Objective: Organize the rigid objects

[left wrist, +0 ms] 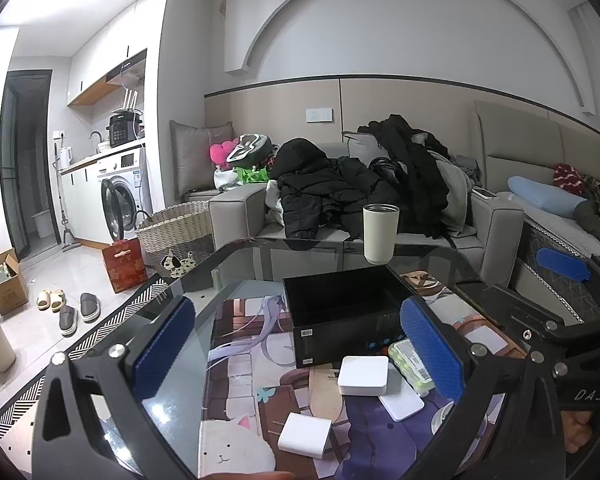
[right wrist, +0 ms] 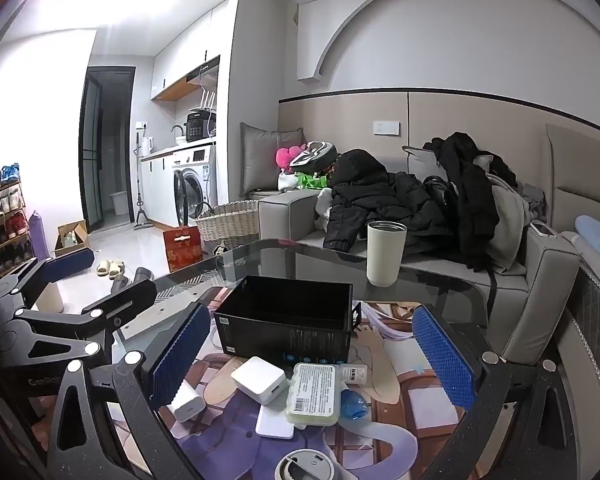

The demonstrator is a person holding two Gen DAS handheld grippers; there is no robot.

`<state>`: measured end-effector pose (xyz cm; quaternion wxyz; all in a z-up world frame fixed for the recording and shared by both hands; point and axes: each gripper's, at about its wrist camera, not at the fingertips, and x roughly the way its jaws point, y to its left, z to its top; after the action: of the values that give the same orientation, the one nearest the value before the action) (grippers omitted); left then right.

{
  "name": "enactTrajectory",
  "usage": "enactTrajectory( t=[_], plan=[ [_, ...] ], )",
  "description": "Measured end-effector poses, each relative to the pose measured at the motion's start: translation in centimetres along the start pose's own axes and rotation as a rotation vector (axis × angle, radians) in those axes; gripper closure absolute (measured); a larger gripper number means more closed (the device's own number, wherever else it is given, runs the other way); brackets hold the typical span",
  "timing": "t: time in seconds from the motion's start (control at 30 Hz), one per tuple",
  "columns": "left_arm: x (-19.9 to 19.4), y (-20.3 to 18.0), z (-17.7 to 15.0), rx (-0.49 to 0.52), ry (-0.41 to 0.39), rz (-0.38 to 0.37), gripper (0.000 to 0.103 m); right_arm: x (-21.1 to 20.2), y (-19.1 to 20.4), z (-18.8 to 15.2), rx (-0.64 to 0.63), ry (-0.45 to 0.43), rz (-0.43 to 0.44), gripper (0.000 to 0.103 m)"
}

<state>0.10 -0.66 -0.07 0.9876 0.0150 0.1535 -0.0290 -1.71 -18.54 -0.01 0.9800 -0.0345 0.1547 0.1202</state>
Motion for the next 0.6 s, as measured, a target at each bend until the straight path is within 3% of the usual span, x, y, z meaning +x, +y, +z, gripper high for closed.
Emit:
enactTrajectory(
  t=[0.6],
  plan=[
    [-0.11,0.04,-0.15,-0.009,-0.01,-0.003,0.0,-0.04,-0.15,0.16,-0.003,-0.008,-0.007,0.0]
  ],
)
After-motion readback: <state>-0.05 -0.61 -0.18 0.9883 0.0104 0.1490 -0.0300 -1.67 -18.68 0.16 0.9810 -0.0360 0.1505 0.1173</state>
